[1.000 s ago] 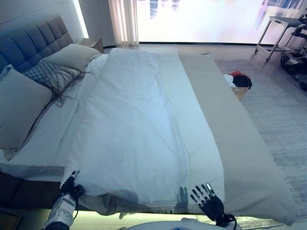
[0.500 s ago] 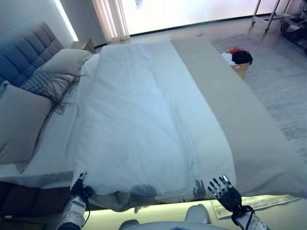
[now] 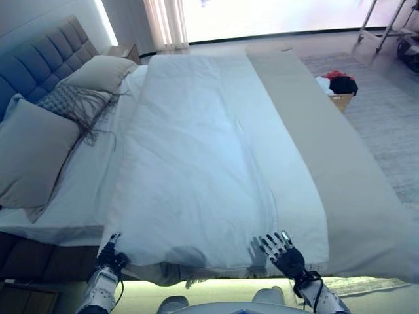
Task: Make the bed neatly
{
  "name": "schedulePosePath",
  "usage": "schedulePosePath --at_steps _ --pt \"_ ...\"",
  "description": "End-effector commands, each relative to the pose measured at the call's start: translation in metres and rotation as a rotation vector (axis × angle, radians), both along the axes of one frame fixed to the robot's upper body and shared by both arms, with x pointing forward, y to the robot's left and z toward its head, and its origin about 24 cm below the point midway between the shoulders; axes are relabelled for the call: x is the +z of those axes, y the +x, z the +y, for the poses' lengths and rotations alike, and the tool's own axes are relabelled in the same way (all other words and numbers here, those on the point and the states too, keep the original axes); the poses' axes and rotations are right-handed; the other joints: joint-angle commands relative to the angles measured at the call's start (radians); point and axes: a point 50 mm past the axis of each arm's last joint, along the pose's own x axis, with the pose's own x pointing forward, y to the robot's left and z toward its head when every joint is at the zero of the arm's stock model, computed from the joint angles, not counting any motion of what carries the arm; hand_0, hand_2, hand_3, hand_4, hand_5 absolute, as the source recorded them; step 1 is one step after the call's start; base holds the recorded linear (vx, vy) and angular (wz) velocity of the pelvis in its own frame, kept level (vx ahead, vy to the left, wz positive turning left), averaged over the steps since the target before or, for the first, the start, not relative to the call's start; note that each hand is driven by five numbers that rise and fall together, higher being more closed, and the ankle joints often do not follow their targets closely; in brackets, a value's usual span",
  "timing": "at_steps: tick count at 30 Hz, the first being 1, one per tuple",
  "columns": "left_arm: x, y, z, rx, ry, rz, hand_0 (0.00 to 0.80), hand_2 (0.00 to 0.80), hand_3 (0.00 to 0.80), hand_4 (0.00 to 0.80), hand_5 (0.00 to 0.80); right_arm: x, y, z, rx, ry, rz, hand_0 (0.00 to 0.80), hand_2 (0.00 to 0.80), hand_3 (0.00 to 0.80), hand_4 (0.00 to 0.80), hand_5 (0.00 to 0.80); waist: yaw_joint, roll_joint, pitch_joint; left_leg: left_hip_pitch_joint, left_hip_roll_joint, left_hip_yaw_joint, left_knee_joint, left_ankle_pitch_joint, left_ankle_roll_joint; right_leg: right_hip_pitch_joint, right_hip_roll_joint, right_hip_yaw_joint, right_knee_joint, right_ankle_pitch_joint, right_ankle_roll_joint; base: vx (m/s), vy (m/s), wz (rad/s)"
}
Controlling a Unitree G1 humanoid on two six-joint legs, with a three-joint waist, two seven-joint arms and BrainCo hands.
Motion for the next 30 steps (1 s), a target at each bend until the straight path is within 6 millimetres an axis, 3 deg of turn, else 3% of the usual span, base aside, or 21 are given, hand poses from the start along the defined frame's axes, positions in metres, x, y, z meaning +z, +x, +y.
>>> schedulePosePath --at_steps 1,3,5,10,13,18,20,24,27,30 --pt "0.047 0.049 0.029 0.014 0.142 -0.201 0.800 0.800 0.800 0.800 0.800 0.016 0.021 0.013 -0.007 0.043 -0.143 0.000 0.000 0.000 0.000 0.000 0.006 -0.021 -0.021 -0.021 -0.008 -0.012 -0.068 0.132 0.076 0.012 0.136 -0.025 0.113 -0.028 -0.031 -0.101 -0.070 -0.12" --pt "0.045 0.059 0.014 -0.010 0.114 -0.216 0.800 0.800 0.800 0.800 0.800 0.014 0.023 0.009 -0.052 0.029 -0.126 0.000 0.000 0.000 0.000 0.000 0.016 -0.033 -0.025 -0.048 -0.044 -0.068 -0.063 0.134 0.079 0.051 0.173 -0.017 0.008 -0.053 -0.074 -0.090 -0.139 0.05" --pt "0.042 0.066 -0.004 -0.024 0.065 -0.231 0.800 0.800 0.800 0.800 0.800 0.015 0.029 0.005 -0.059 -0.022 -0.123 0.000 0.000 0.000 0.000 0.000 0.031 -0.031 -0.020 -0.053 -0.048 -0.091 -0.080 0.163 0.062 0.095 0.207 -0.033 -0.069 -0.083 -0.111 -0.064 -0.156 0.61" --pt "0.033 0.060 -0.009 -0.044 0.044 -0.214 0.800 0.800 0.800 0.800 0.800 0.021 0.038 -0.007 -0.033 -0.102 -0.101 0.000 0.000 0.000 0.000 0.000 0.041 -0.043 -0.008 -0.118 -0.041 -0.109 0.055 0.203 0.033 0.141 0.200 -0.053 -0.147 -0.078 -0.136 -0.018 -0.044 0.34" --pt "0.025 0.047 -0.007 -0.030 0.051 -0.186 0.800 0.800 0.800 0.800 0.800 0.022 0.042 -0.010 -0.039 -0.110 -0.106 0.000 0.000 0.000 0.000 0.000 0.041 -0.039 -0.008 -0.123 -0.007 -0.102 0.101 0.218 0.023 0.141 0.202 -0.053 -0.135 -0.091 -0.147 0.038 0.051 -0.10" --pt "0.022 0.043 -0.005 0.003 0.032 -0.180 0.800 0.800 0.800 0.800 0.800 0.019 0.034 -0.013 -0.087 -0.080 -0.099 0.000 0.000 0.000 0.000 0.000 0.018 -0.026 -0.017 -0.093 0.090 -0.084 0.019 0.304 -0.011 0.146 0.194 -0.059 -0.120 -0.109 -0.143 0.076 0.199 -0.09" --pt "0.023 0.050 -0.012 -0.029 0.046 -0.185 0.800 0.800 0.800 0.800 0.800 0.019 0.031 -0.015 -0.100 -0.086 -0.101 0.000 0.000 0.000 0.000 0.000 0.008 -0.013 -0.022 -0.077 0.145 -0.083 -0.060 0.366 -0.034 0.151 0.166 -0.073 -0.108 -0.118 -0.129 0.111 0.373 0.16" --pt "0.029 0.058 -0.009 -0.041 0.065 -0.210 0.800 0.800 0.800 0.800 0.800 0.024 0.033 -0.023 -0.113 -0.084 -0.139 0.000 0.000 0.000 0.000 0.000 -0.012 0.014 -0.023 -0.040 0.207 -0.076 -0.136 0.387 -0.057 0.120 0.079 -0.081 -0.015 -0.152 -0.095 0.095 0.518 0.23" --pt "0.032 0.058 0.000 -0.023 0.069 -0.215 0.800 0.800 0.800 0.800 0.800 0.026 0.038 -0.029 -0.119 -0.098 -0.152 0.000 0.000 0.000 0.000 0.000 -0.025 0.026 -0.018 -0.026 0.211 -0.090 -0.103 0.324 -0.070 0.087 -0.011 -0.026 0.070 -0.172 -0.051 0.128 0.597 0.18" --pt "0.036 0.060 0.013 -0.028 0.109 -0.186 0.800 0.800 0.800 0.800 0.800 0.023 0.037 -0.032 -0.144 -0.096 -0.145 0.000 0.000 0.000 0.000 0.000 -0.031 0.005 -0.014 -0.033 0.160 -0.041 0.012 0.169 -0.053 0.107 -0.109 -0.009 0.048 -0.120 -0.016 0.160 0.456 0.06"
